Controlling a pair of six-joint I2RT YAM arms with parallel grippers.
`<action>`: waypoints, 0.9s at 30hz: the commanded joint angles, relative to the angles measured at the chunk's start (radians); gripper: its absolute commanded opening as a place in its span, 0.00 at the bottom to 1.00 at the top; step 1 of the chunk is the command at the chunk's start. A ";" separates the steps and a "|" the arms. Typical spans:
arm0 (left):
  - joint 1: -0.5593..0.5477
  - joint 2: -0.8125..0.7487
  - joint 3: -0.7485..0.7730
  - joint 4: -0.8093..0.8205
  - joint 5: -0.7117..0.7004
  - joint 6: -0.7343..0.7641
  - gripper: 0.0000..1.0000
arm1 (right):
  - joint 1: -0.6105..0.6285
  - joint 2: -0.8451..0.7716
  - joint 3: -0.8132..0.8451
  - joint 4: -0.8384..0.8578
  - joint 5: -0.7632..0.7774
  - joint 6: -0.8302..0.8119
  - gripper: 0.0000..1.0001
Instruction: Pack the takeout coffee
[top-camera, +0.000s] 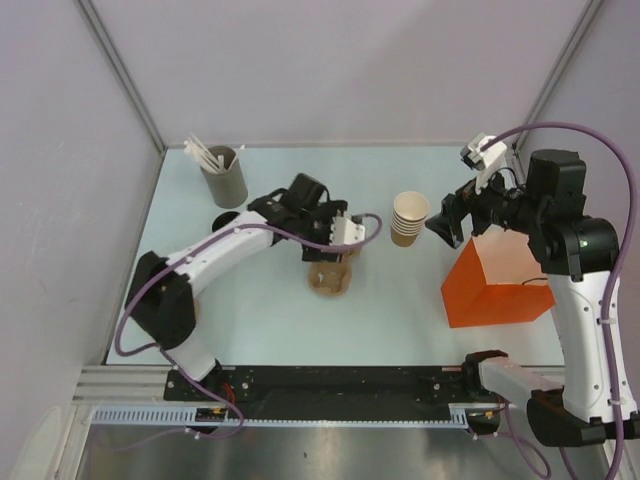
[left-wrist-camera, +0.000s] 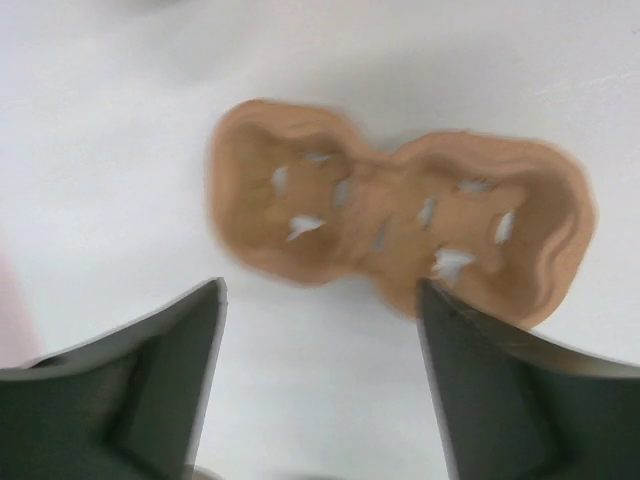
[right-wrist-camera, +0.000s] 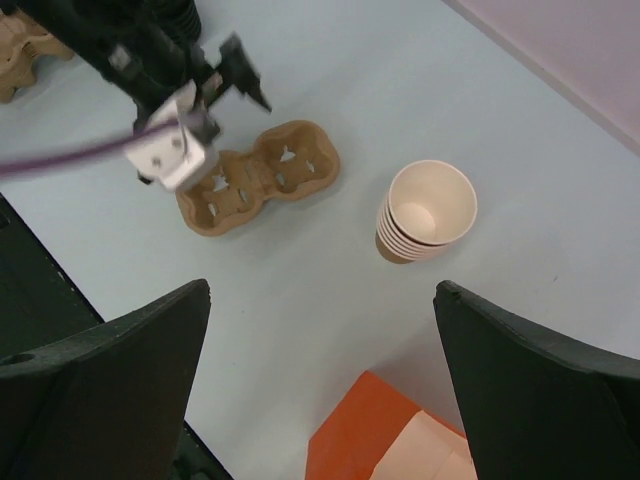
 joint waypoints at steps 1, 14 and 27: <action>0.158 -0.239 -0.017 0.040 0.106 -0.133 0.99 | 0.052 0.046 0.063 -0.008 0.020 -0.022 1.00; 0.447 -0.687 -0.249 0.214 0.127 -0.528 0.99 | 0.440 0.409 0.173 0.018 0.283 -0.105 1.00; 0.764 -0.791 -0.298 0.244 0.186 -0.746 0.99 | 0.535 0.805 0.138 0.155 0.252 -0.084 1.00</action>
